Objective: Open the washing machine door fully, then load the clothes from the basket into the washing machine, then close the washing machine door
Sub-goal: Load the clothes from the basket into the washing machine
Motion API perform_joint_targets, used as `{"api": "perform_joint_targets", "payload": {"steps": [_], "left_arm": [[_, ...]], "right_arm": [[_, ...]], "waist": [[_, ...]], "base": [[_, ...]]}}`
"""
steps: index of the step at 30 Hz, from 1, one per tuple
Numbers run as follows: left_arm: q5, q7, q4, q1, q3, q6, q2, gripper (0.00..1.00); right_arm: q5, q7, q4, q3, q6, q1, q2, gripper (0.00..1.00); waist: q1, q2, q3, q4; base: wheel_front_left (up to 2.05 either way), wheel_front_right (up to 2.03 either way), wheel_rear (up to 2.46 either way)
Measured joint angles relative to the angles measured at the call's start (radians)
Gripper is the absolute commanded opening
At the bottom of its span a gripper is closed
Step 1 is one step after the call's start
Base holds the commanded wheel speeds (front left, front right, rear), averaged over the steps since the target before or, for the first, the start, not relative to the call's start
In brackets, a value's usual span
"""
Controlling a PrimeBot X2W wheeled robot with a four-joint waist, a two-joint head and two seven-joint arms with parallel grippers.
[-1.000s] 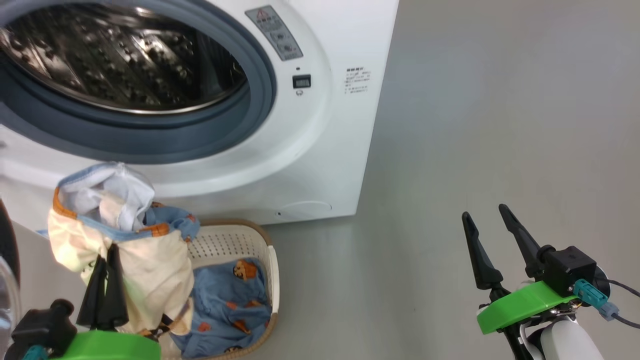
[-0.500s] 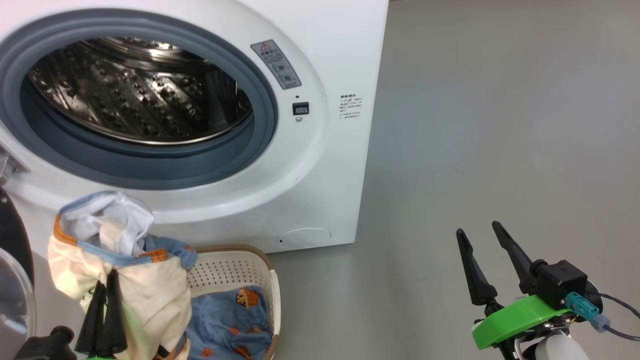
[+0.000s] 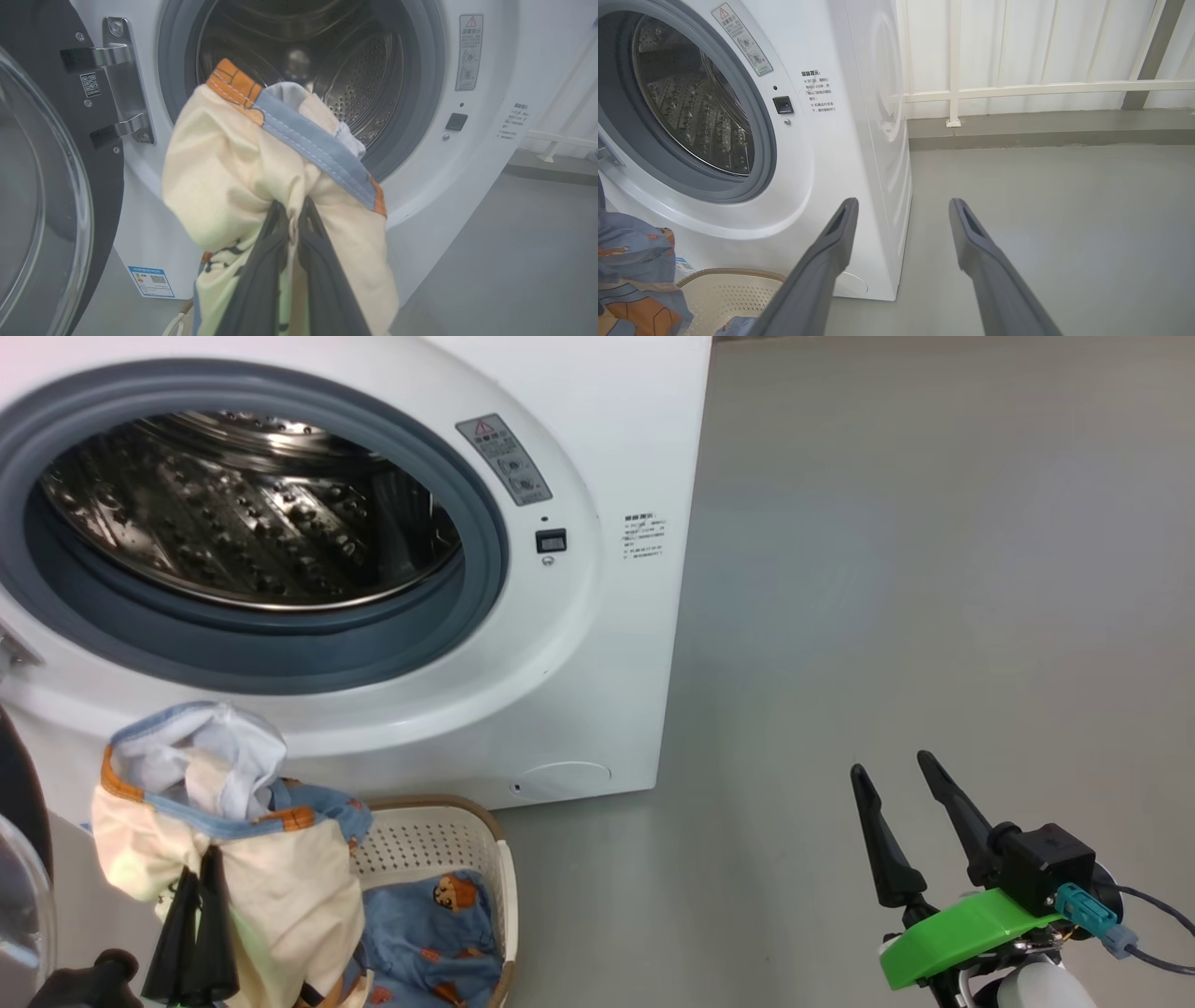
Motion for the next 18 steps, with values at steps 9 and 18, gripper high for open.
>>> {"api": "perform_joint_targets", "payload": {"steps": [9,18], "left_arm": [[0.001,0.000,0.027,-0.111,-0.006,0.001,0.000,0.00],[0.021,-0.004,0.113,-0.339,0.026,0.000,0.006,0.00]], "right_arm": [[0.000,0.000,-0.004,0.006,0.000,-0.005,0.002,1.00],[0.002,0.000,-0.020,0.014,0.000,-0.056,0.001,1.00]], "waist": [[0.0001,0.0000,0.063,-0.016],[0.0001,0.0000,0.160,-0.051]], "base": [[0.00,0.00,0.00],[0.00,0.00,0.00]]}}
